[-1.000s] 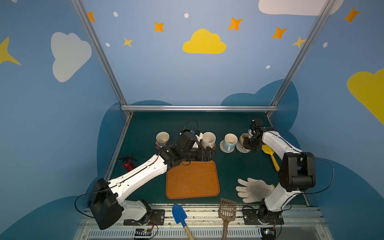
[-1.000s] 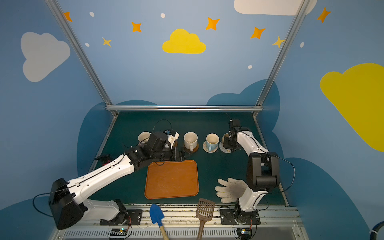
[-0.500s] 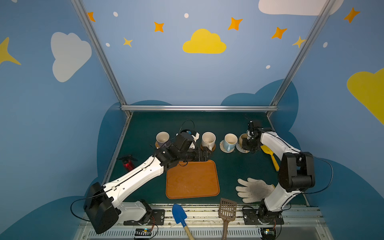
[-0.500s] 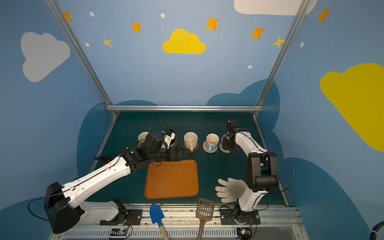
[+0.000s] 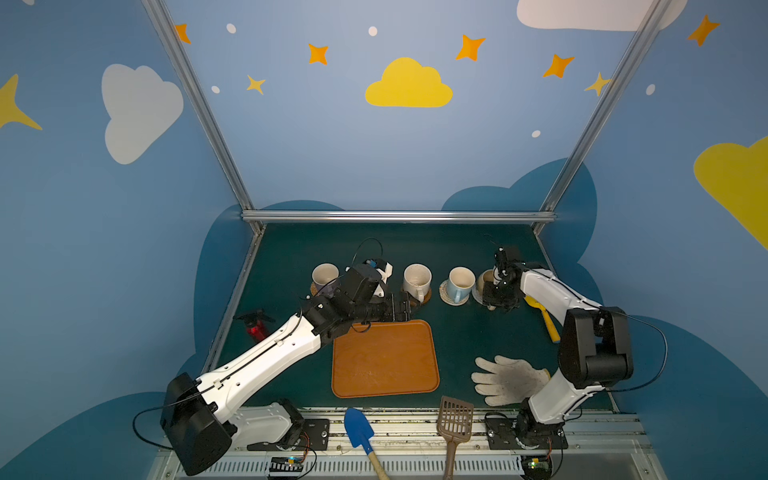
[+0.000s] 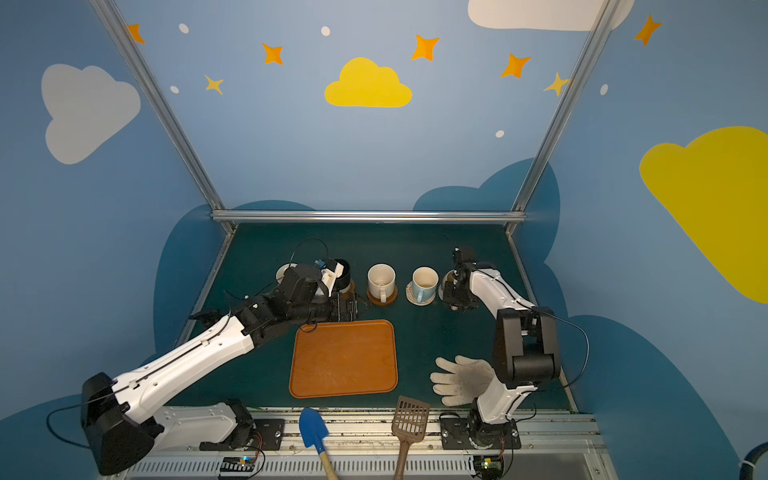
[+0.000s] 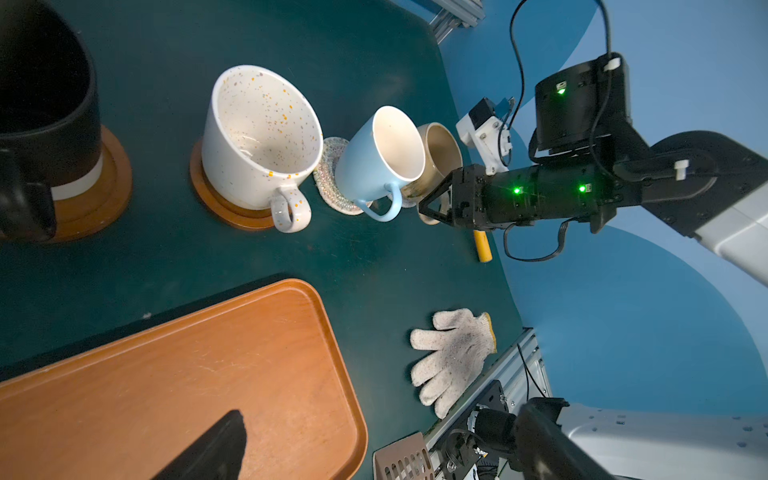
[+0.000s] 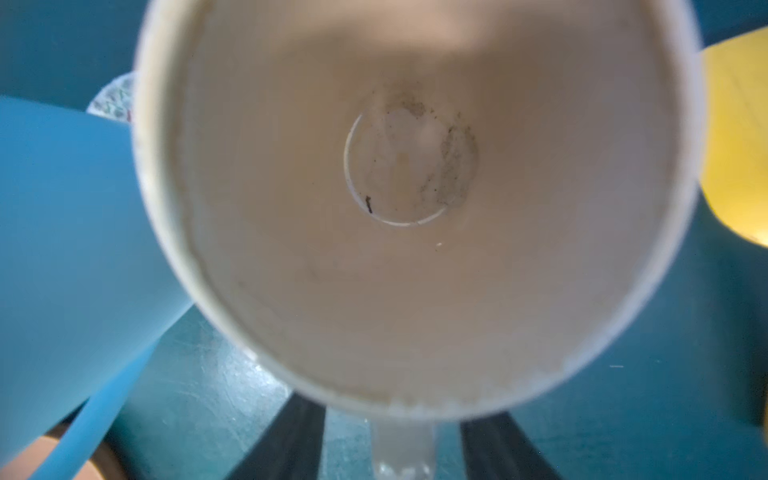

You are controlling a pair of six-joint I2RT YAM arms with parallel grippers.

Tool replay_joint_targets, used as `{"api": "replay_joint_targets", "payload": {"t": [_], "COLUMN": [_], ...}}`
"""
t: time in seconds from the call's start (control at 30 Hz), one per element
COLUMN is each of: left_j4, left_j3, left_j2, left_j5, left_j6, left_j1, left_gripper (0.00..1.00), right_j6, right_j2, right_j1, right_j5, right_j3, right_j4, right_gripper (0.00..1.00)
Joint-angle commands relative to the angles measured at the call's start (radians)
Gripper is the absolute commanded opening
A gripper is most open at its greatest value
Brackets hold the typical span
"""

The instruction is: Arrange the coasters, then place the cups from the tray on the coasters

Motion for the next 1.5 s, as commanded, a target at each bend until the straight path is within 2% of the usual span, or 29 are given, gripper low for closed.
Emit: {"api": "replay_joint_targets", "payload": {"t": [0.0, 0.13, 0.37, 0.43, 0.5, 0.6, 0.67, 0.73, 0.83, 0.93, 1.03, 1.1, 1.27, 1.33, 1.47], "left_j4": [-0.036, -0.100, -0.238, -0.230, -0.218, -0.128, 0.000, 0.150, 0.384, 0.420, 0.505, 0.601, 0.701, 0.809, 0.857], "left_j3": [0.005, 0.025, 0.055, 0.041, 0.009, -0.089, -0.184, -0.283, -0.441, -0.491, -0.552, -0.580, -0.588, -0.631, -0.660], "left_j2": [-0.030, -0.049, -0.115, -0.147, -0.192, -0.281, -0.344, -0.395, -0.448, -0.432, -0.400, -0.353, -0.228, -0.201, -0.139], "left_j5": [-0.020, -0.036, -0.109, -0.107, -0.158, -0.300, -0.421, -0.471, -0.484, -0.501, -0.488, -0.474, -0.564, -0.519, -0.477], "left_j6": [0.026, 0.077, 0.232, 0.273, 0.344, 0.518, 0.611, 0.703, 0.822, 0.780, 0.763, 0.803, 0.789, 0.825, 0.803], "left_j1": [0.012, 0.037, 0.106, 0.133, 0.151, 0.164, 0.178, 0.208, 0.283, 0.404, 0.486, 0.500, 0.505, 0.514, 0.545], "left_gripper": [1.00, 1.00, 1.00, 1.00, 1.00, 1.00, 1.00, 1.00, 1.00, 1.00, 1.00, 1.00, 1.00, 1.00, 1.00], "right_j6": [0.026, 0.027, 0.044, 0.039, 0.035, 0.020, 0.010, 0.037, 0.002, -0.046, -0.075, -0.083, -0.058, -0.071, -0.089], "right_j2": [-0.063, -0.126, -0.331, -0.408, -0.480, -0.543, -0.579, -0.620, -0.693, -0.731, -0.748, -0.762, -0.792, -0.797, -0.775], "right_j1": [-0.004, -0.010, -0.005, -0.005, -0.008, -0.011, -0.013, -0.017, -0.028, -0.042, -0.061, -0.070, -0.092, -0.104, -0.107], "right_j5": [0.006, -0.045, -0.062, -0.049, -0.032, -0.009, 0.040, 0.124, 0.141, 0.127, 0.149, 0.144, 0.188, 0.179, 0.167], "right_j3": [-0.003, -0.017, -0.079, -0.107, -0.140, -0.171, -0.204, -0.243, -0.323, -0.379, -0.439, -0.491, -0.644, -0.703, -0.798], "right_j4": [-0.006, -0.020, -0.014, 0.011, 0.045, 0.074, 0.118, 0.166, 0.263, 0.325, 0.400, 0.480, 0.691, 0.785, 0.967], "right_gripper": [0.62, 0.81, 0.83, 0.82, 0.83, 0.83, 0.83, 0.83, 0.83, 0.85, 0.90, 0.90, 0.90, 0.90, 0.90]}}
